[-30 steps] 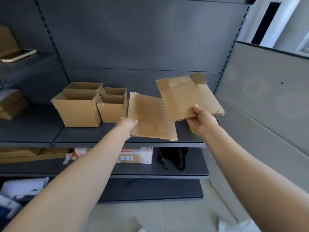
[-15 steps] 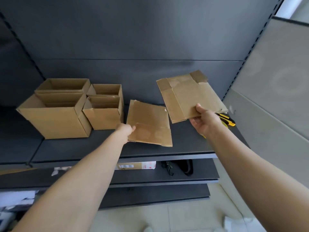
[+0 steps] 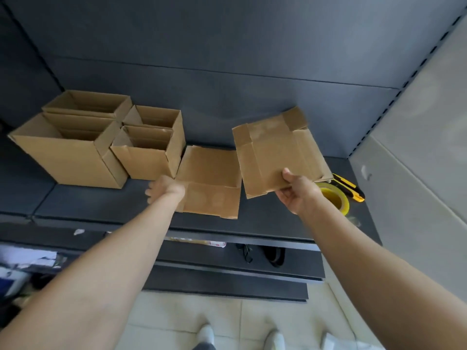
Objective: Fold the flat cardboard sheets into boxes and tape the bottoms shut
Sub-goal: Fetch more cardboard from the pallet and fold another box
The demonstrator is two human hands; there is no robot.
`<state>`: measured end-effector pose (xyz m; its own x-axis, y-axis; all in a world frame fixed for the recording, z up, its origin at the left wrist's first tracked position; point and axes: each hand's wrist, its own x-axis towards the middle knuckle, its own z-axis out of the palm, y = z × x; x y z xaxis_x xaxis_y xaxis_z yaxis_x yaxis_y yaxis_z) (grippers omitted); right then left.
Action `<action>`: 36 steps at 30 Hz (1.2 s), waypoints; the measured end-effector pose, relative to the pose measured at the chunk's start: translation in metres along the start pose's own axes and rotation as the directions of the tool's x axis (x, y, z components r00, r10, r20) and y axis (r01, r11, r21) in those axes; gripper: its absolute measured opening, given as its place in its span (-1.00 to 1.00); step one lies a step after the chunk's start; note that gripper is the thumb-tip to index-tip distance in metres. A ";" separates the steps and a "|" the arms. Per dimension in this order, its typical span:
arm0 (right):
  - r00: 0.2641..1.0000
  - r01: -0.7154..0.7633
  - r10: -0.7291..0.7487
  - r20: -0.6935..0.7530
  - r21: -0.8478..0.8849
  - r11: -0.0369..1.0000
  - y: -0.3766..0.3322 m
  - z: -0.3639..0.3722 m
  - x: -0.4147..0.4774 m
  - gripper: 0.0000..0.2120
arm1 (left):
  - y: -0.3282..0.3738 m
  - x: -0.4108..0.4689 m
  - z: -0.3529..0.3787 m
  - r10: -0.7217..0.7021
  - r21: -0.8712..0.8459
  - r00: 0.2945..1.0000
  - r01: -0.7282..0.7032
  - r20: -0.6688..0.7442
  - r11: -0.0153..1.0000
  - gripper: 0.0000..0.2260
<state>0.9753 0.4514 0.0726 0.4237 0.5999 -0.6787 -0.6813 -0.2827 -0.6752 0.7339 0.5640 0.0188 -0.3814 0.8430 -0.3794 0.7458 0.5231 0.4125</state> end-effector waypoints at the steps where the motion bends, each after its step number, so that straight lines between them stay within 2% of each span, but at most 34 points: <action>1: 1.000 -0.001 0.001 0.002 -0.012 1.000 -0.002 -0.004 0.001 -0.72 | 0.007 -0.008 0.000 0.018 0.007 1.000 -0.018 -0.022 1.000 -0.62; 4: 1.000 0.000 0.000 0.013 -0.032 0.999 -0.011 -0.019 0.002 -0.73 | 0.038 -0.039 0.002 0.180 -0.132 0.984 -0.176 0.017 0.976 -0.67; 7: 0.999 0.008 -0.005 0.048 -0.060 0.998 -0.024 -0.034 -0.001 -0.78 | 0.074 -0.083 0.002 0.361 -0.259 0.932 -0.341 0.033 0.904 -0.96; 9: 0.997 0.023 -0.016 0.076 -0.093 0.995 -0.034 -0.046 -0.005 -0.79 | 0.095 -0.109 0.002 0.453 -0.281 0.892 -0.432 0.011 0.857 -0.77; 10: 0.996 0.029 -0.019 0.092 -0.115 0.993 -0.040 -0.054 -0.006 -0.77 | 0.104 -0.120 0.003 0.491 -0.292 0.871 -0.467 0.009 0.834 -0.75; 11: 0.994 0.033 -0.018 0.110 -0.143 0.989 -0.046 -0.061 -0.007 -0.75 | 0.112 -0.128 0.005 0.509 -0.303 0.860 -0.480 0.022 0.824 -0.81; 12: 0.992 0.035 -0.012 0.127 -0.176 0.984 -0.053 -0.068 -0.009 -0.75 | 0.118 -0.135 0.006 0.516 -0.319 0.856 -0.480 0.035 0.817 -0.92; 13: 0.990 0.035 -0.005 0.139 -0.215 0.976 -0.060 -0.074 -0.010 -0.76 | 0.123 -0.140 0.007 0.521 -0.323 0.853 -0.484 0.034 0.813 -0.91; 18: 0.985 0.066 0.004 0.172 -0.397 0.915 -0.088 -0.093 -0.012 -0.79 | 0.131 -0.155 0.007 0.511 -0.182 0.860 -0.501 0.011 0.846 -0.64; 22: 0.979 0.131 -0.032 0.202 -0.500 0.856 -0.095 -0.097 -0.010 -0.75 | 0.131 -0.151 0.005 0.495 -0.282 0.861 -0.450 0.113 0.847 -0.38; 25: 0.972 0.114 0.018 0.236 -0.532 0.839 -0.100 -0.098 -0.010 -0.80 | 0.126 -0.143 0.003 0.442 -0.326 0.865 -0.358 0.236 0.875 -0.31; 28: 0.978 0.084 0.030 0.205 -0.526 0.847 -0.103 -0.098 -0.008 -0.88 | 0.121 -0.136 0.001 0.387 -0.286 0.872 -0.304 0.301 0.908 -0.39; 32: 0.986 0.052 0.036 0.162 -0.506 0.861 -0.107 -0.087 -0.004 -0.93 | 0.120 -0.128 -0.012 0.351 -0.238 0.872 -0.281 0.342 0.930 -0.64; 36: 0.990 0.008 0.067 0.127 -0.515 0.857 -0.111 -0.072 0.001 -0.91 | 0.123 -0.121 -0.026 0.365 -0.301 0.861 -0.265 0.355 0.916 -0.85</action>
<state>1.0942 0.4299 0.1261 0.2973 0.6699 -0.6803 -0.2729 -0.6231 -0.7330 0.8573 0.5302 0.1373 0.1375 0.8720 -0.4697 0.6202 0.2940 0.7273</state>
